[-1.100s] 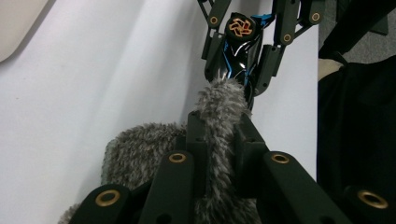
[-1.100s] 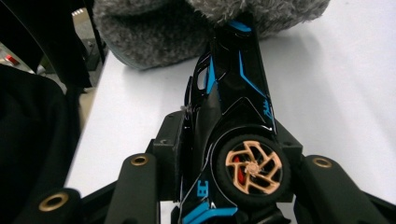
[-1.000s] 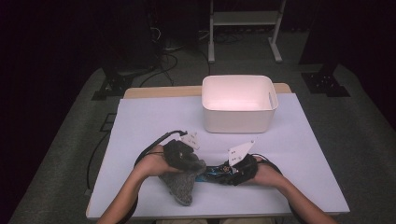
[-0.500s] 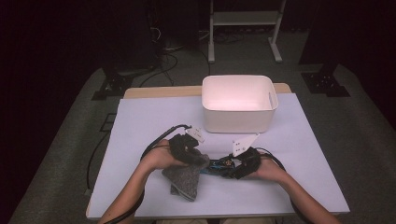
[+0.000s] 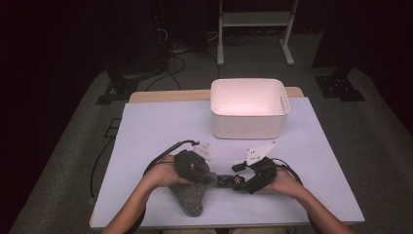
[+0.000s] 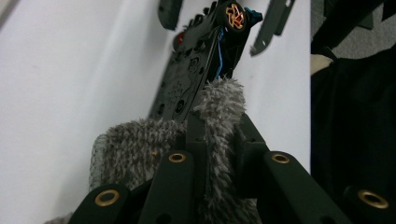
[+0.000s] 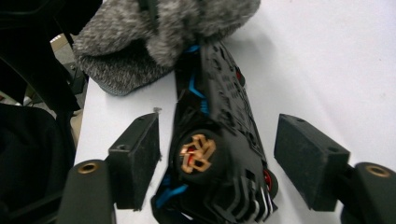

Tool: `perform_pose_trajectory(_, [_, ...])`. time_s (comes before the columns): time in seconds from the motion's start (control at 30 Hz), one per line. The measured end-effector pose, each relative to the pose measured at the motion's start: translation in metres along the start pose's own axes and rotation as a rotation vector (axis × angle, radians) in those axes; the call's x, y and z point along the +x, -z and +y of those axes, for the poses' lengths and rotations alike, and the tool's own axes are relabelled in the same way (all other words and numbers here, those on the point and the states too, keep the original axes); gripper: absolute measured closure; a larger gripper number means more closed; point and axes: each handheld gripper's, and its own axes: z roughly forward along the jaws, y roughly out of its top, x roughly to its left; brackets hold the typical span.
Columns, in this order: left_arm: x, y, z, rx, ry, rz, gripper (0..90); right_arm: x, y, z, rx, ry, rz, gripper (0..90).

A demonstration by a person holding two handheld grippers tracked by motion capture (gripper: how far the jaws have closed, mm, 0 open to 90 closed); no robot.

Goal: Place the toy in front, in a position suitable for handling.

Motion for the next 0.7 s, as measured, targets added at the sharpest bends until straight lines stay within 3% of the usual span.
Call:
perform_pose_trajectory(0.27, [-0.014, -0.008, -0.008, 0.027, -0.021, -0.024, 79.6, 0.011, -0.006, -0.010, 0.032, 0.000, -0.026, 23.0])
perform_pose_trajectory(0.57, [-0.021, -0.016, -0.016, 0.041, -0.023, -0.048, 79.6, 0.026, -0.008, -0.011, 0.051, 0.105, -0.091, 20.1])
perform_pose_trajectory(0.7, [-0.024, -0.024, -0.019, 0.070, -0.032, -0.057, 79.5, 0.029, -0.016, -0.014, 0.105, 0.123, -0.099, 18.5])
